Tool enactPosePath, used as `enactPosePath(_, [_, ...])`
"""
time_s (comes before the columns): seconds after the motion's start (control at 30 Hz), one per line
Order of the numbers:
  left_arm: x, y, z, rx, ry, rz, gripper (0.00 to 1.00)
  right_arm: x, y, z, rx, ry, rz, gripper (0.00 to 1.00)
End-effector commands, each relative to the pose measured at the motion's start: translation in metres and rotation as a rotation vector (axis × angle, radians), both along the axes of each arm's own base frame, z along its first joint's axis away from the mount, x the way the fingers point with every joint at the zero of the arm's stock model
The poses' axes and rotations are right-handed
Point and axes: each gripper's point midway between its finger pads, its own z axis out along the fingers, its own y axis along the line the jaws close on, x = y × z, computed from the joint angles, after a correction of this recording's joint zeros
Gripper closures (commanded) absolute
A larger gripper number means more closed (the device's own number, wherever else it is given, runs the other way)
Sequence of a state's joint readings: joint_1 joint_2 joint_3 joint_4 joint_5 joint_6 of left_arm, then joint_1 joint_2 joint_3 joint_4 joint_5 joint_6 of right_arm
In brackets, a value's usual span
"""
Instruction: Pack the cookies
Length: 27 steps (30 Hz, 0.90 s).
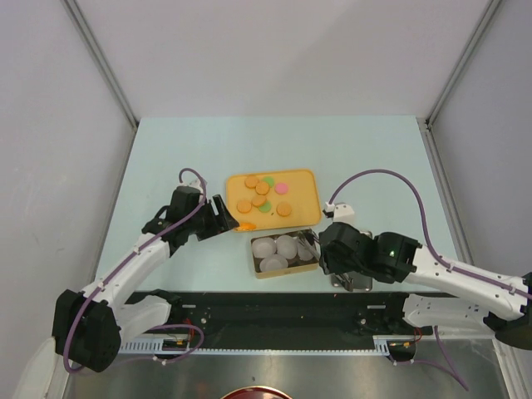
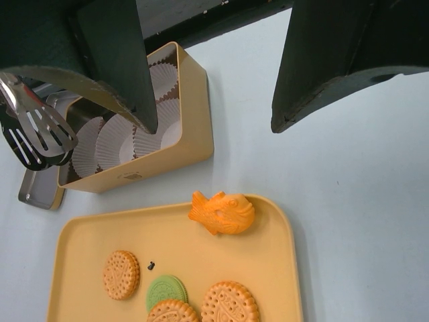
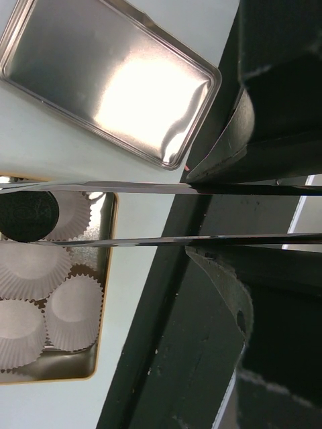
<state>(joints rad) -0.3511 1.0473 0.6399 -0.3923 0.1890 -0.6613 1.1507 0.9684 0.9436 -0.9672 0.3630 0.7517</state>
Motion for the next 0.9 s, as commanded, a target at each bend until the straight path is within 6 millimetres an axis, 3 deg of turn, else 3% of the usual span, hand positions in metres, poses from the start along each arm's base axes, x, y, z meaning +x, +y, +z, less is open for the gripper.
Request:
enactPosePath(0.0, [0.0045,-0.0016,0.0087,0.004,-0.035,-0.014,0.26,0.0066,0.0038,0.0027,0.024,-0.029,-0.044,0.69])
enactPosePath(0.33, [0.0042,-0.0017,0.0064,0.005,-0.031,-0.015,0.26,0.0073,0.0031,0.0028,0.019,-0.033,-0.047,0.61])
enactPosePath(0.6, [0.0032,-0.0019,0.0057,0.003,-0.028,-0.017,0.26,0.0056,0.0096,0.0055,0.036,-0.028,-0.032,0.6])
enactPosePath(0.87, [0.0023,-0.0015,0.0046,0.006,-0.027,-0.02,0.26,0.0054,0.0106,0.0035,0.021,-0.025,-0.033,0.5])
